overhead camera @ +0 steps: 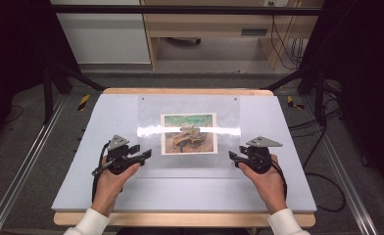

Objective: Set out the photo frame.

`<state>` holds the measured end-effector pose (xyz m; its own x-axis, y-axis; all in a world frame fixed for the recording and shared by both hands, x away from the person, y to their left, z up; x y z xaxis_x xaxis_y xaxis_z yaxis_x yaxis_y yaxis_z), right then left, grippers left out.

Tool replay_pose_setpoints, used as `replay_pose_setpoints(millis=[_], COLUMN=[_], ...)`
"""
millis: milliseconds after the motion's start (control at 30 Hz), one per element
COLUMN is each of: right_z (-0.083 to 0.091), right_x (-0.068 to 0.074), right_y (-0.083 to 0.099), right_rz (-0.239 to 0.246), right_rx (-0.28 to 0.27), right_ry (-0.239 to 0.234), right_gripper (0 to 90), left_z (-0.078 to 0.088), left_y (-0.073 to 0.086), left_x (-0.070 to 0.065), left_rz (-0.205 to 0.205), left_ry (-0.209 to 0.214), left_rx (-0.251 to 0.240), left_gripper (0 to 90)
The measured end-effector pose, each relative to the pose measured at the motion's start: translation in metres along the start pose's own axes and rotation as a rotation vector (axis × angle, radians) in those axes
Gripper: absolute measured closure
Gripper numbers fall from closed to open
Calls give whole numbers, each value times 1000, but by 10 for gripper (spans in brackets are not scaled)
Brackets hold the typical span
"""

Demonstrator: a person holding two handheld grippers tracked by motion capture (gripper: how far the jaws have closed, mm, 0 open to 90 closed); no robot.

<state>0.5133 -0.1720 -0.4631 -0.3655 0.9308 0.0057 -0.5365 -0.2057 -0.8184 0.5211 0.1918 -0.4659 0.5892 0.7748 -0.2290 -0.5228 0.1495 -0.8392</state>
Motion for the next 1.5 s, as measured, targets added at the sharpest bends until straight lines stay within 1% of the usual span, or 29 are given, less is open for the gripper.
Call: replay_pose_setpoints(millis=[133, 167, 367, 567, 600, 733, 900, 967, 1033, 1133, 1400, 1500], right_z=[2, 4, 6, 10, 10, 11, 13, 14, 14, 15, 17, 18], right_x=[0, 0, 2, 2, 3, 3, 5, 6, 6, 7, 8, 9], right_y=[1, 2, 4, 7, 7, 8, 10, 11, 11, 12, 14, 15], right_rz=[3, 11, 17, 24, 26, 31, 39, 36, 45, 38, 57, 45], right_rx=[2, 0, 2, 4, 6, 6, 7, 9, 2, 5, -1, -1], right_ry=[3, 8, 16, 23, 26, 31, 45, 51, 57, 59, 74, 67], right_gripper=[539, 549, 565, 595, 597, 603, 611, 611, 611, 612, 624, 625], left_z=[2, 3, 5, 8, 9, 10, 12, 12, 12, 13, 15, 15], left_y=[1, 2, 4, 7, 7, 9, 11, 11, 12, 12, 15, 16], left_x=[-2, -3, -4, -6, -7, -7, -9, -9, -10, -10, -12, -12], left_rz=[3, -1, 1, -7, -1, 2, 4, 3, 2, 0, -2, -6], left_ry=[-8, -12, -15, -23, -23, -20, -26, -28, -30, -28, -33, -36], left_rx=[0, 3, -1, -4, -11, -17, -27, -27, -29, -27, -34, -34], left_gripper=[464, 470, 483, 504, 509, 520, 528, 530, 532, 537, 546, 548])
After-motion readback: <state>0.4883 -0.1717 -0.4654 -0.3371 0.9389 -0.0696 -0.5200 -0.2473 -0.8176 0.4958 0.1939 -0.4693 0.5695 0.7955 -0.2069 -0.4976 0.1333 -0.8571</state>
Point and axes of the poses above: each handheld gripper's, and its own axes: z roughly backward along the jaws, y roughly out of its underside, x roughly to its left, the point moved 6 cm from there along -z, roughly forward along the jaws, and after that the axes turned 8 degrees about y, right-handed, at the moved point
